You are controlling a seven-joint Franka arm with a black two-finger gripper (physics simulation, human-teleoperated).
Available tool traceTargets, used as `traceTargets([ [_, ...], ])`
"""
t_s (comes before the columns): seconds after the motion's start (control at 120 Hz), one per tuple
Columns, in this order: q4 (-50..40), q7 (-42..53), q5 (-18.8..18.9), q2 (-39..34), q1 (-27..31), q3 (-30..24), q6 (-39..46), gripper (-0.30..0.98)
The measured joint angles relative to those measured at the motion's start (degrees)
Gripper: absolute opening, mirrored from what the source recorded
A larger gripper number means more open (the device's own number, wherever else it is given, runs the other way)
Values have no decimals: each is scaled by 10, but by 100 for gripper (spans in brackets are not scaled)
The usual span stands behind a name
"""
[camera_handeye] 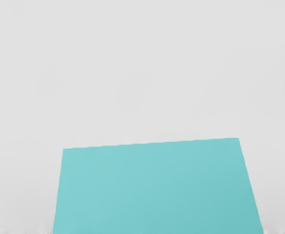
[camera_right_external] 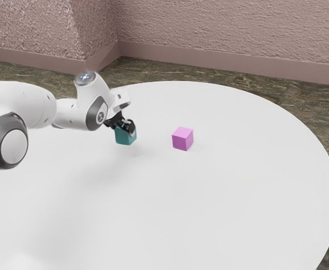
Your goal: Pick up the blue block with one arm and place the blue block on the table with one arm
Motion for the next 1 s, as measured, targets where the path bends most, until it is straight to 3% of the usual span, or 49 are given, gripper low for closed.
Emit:
traceTargets([
  [0.317, 7, -12, -7, 33, 10, -2, 0, 25],
  [0.633, 5, -1, -24, 22, 6, -2, -3, 57],
  [0.692, -9, 2, -22, -20, -6, -1, -9, 60],
  [0.767, -56, 2, -20, -127, -21, 2, -38, 62],
  [0.942, -118, -8, -15, -382, -30, 1, -234, 66],
  [1.0, -148, -17, -14, -438, -30, -1, -293, 67],
])
